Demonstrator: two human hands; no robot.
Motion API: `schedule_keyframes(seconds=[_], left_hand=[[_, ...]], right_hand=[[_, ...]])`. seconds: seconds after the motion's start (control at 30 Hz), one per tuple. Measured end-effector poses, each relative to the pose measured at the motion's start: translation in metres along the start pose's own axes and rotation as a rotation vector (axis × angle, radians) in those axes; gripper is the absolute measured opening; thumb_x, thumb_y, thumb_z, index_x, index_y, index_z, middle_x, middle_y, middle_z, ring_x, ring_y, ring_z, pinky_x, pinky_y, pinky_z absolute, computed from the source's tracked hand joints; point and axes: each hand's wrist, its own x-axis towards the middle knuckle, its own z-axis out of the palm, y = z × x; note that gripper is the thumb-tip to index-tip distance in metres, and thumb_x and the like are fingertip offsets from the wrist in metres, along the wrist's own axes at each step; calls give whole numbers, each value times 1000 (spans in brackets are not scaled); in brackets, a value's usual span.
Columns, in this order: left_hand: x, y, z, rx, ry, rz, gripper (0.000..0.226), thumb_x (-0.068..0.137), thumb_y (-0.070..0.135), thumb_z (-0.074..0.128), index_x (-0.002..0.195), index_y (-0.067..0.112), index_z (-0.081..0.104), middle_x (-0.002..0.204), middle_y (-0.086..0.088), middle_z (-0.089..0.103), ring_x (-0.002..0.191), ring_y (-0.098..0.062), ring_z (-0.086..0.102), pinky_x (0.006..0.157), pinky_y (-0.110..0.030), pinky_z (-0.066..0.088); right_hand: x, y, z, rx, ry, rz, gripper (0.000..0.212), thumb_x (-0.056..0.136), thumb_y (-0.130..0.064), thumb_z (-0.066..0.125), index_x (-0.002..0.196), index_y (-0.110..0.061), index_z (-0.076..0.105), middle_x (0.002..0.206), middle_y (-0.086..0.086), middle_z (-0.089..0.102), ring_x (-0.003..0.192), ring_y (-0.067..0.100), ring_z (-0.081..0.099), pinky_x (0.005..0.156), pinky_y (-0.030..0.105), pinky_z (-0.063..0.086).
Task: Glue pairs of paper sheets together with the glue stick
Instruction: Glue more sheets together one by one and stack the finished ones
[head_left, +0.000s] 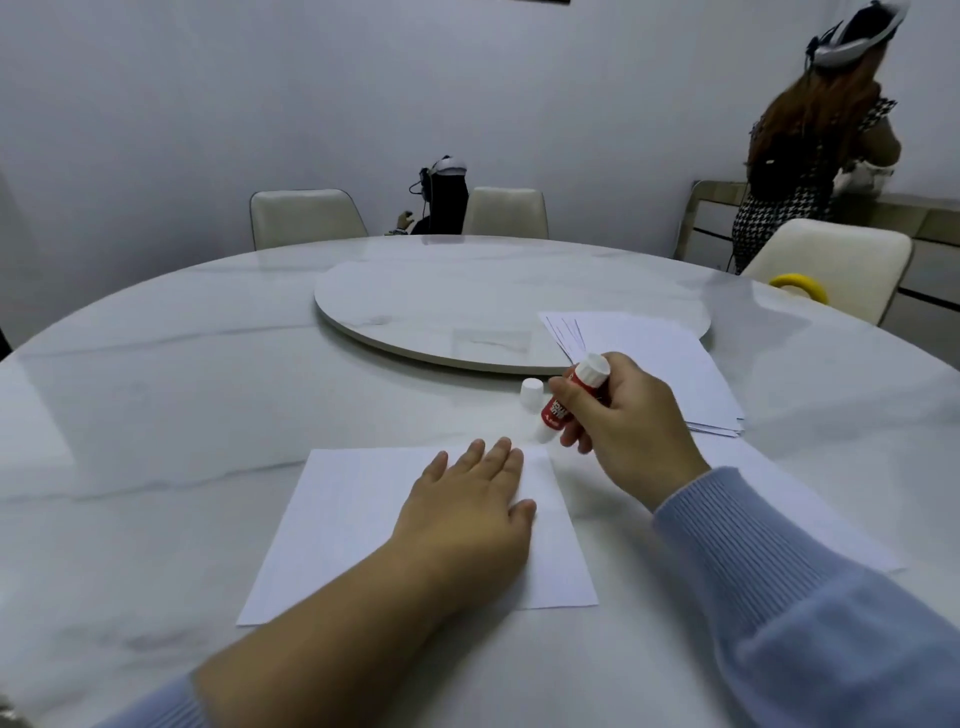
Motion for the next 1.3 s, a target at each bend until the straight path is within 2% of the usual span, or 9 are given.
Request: schedule_keyframes(seconds=[0.27, 0.43, 0.57, 0.7, 0.87, 1.03, 1.17, 1.23, 1.3], left_hand=[[-1, 1, -3, 4, -20, 14, 53, 101, 32, 16, 151, 24, 0, 159, 8, -6, 146, -10, -8, 118, -35, -6], [-1, 3, -5, 7, -32, 4, 53, 101, 33, 16, 151, 24, 0, 159, 8, -6, 146, -11, -8, 119, -36, -5], [-2, 4, -6, 10, -41, 4, 54, 101, 33, 16, 151, 25, -2, 159, 8, -7, 146, -11, -8, 119, -37, -4], [-2, 4, -6, 10, -44, -7, 53, 102, 34, 17, 152, 24, 1, 159, 7, -6, 146, -11, -7, 118, -36, -5], [-2, 4, -6, 22, -40, 1, 54, 102, 33, 18, 152, 22, 0, 159, 6, -7, 146, -12, -7, 118, -37, -5], [-9, -2, -19, -7, -153, 99, 53, 102, 29, 20, 152, 27, -1, 158, 8, -14, 144, -12, -15, 118, -37, -8], [-21, -6, -40, 30, -416, 349, 60, 102, 17, 30, 144, 53, 7, 154, 13, -25, 140, -13, -27, 116, -44, -11], [-28, -11, -50, -69, -483, 437, 72, 97, 7, 38, 139, 60, 14, 155, 25, -10, 141, 1, -13, 116, -30, -5], [-29, -17, -56, -216, -380, 411, 79, 90, 1, 44, 135, 63, 24, 150, 36, 7, 136, 15, 4, 109, -11, 5]], right_hand=[[2, 8, 11, -195, -115, -39, 19, 93, -28, 61, 92, -10, 55, 71, -3, 63, 51, 0, 57, 48, 10, 41], [-6, -2, 4, -319, -169, -65, 23, 93, -35, 59, 89, -13, 53, 73, 3, 62, 66, 19, 59, 57, 26, 43], [-33, -17, -7, -382, -227, -104, 21, 92, -38, 57, 82, -21, 52, 72, -7, 61, 60, 6, 57, 57, 24, 45], [-73, -29, -26, -354, -260, -132, 31, 82, -51, 52, 81, -20, 56, 66, -2, 62, 62, 11, 57, 55, 27, 45], [-92, -31, -39, -70, -294, -65, 26, 80, -40, 67, 78, -14, 61, 60, -1, 66, 45, 8, 52, 44, 13, 38], [-72, -33, -83, 683, 131, -20, 28, 68, -37, 72, 81, -14, 65, 74, 15, 71, 43, 12, 48, 41, 15, 39], [-68, -40, -97, 651, 102, -66, 43, 57, -53, 80, 83, -21, 70, 77, 10, 73, 44, 10, 53, 42, 12, 42], [-69, -43, -92, 616, 74, -88, 38, 59, -52, 79, 82, -22, 72, 72, 7, 72, 44, 10, 54, 42, 13, 42], [-67, -45, -81, 611, 65, -97, 30, 62, -46, 77, 81, -22, 73, 74, 11, 73, 46, 11, 55, 42, 16, 43]])
